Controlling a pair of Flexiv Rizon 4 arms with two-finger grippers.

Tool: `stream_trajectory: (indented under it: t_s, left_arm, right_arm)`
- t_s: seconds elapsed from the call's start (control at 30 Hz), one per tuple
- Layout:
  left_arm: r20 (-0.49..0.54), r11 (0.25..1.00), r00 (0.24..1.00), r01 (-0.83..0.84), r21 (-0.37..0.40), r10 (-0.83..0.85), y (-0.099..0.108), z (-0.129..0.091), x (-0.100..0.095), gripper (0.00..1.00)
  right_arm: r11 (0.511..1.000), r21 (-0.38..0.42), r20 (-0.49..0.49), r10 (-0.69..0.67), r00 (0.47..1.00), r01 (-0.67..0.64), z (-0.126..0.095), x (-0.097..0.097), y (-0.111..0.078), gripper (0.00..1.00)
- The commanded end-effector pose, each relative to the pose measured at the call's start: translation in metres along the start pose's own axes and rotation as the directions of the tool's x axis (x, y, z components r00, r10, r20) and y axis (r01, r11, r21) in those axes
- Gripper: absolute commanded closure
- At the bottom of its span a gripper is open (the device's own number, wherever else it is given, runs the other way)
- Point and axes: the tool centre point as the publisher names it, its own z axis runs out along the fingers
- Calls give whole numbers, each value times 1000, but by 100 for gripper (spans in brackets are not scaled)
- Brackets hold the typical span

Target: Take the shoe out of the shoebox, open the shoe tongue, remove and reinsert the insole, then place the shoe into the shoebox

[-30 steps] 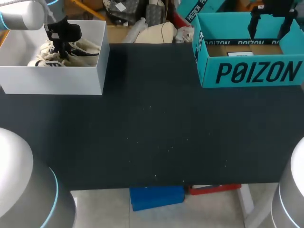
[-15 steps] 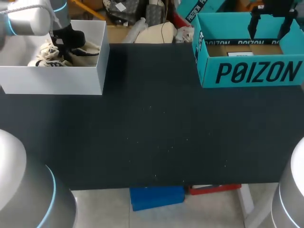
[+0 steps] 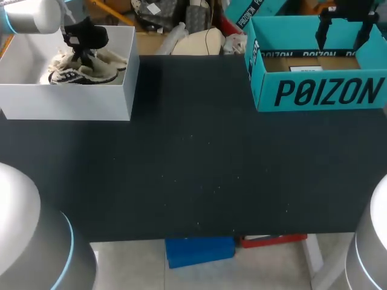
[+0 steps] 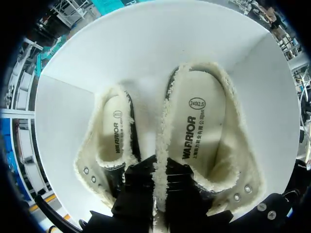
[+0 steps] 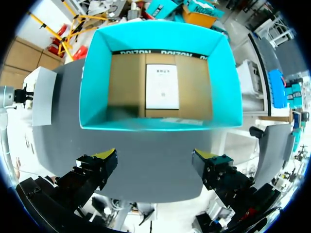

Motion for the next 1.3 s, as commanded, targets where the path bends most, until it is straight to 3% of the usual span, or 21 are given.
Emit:
stream_trajectory:
  t_s: [0.03,0.17,0.33,0.5,0.63,0.77,0.97,1.17,1.3]
  left_arm:
    - [50,1000,999,-3,-20,4,-5,-72,18,100]
    - [113,999,994,9,-32,-5,-14,-124,20,100]
    - [183,999,983,19,-49,-10,-40,-183,35,100]
    - [221,997,975,18,-75,-1,-83,-223,69,100]
    - [218,995,976,6,-97,15,-126,-238,105,100]
    - [197,992,979,-21,-128,47,-174,-237,143,100]
    - [128,990,989,-54,-133,71,-246,-213,191,100]
    - [45,990,997,-63,-124,69,-304,-176,210,100]
    - [7,991,999,-34,-128,36,-331,-149,210,100]
  right_arm:
    - [1000,1,1,0,1000,0,0,0,0,0]
    - [1000,1,1,0,1000,0,0,0,0,0]
    - [1000,1,1,0,1000,0,0,0,0,0]
    - [1000,1,1,0,1000,0,0,0,0,0]
    - [1000,1,1,0,1000,0,0,0,0,0]
    - [1000,1,1,0,1000,0,0,0,0,0]
    - [1000,1,1,0,1000,0,0,0,0,0]
    - [1000,1,1,0,1000,0,0,0,0,0]
    - [1000,1,1,0,1000,0,0,0,0,0]
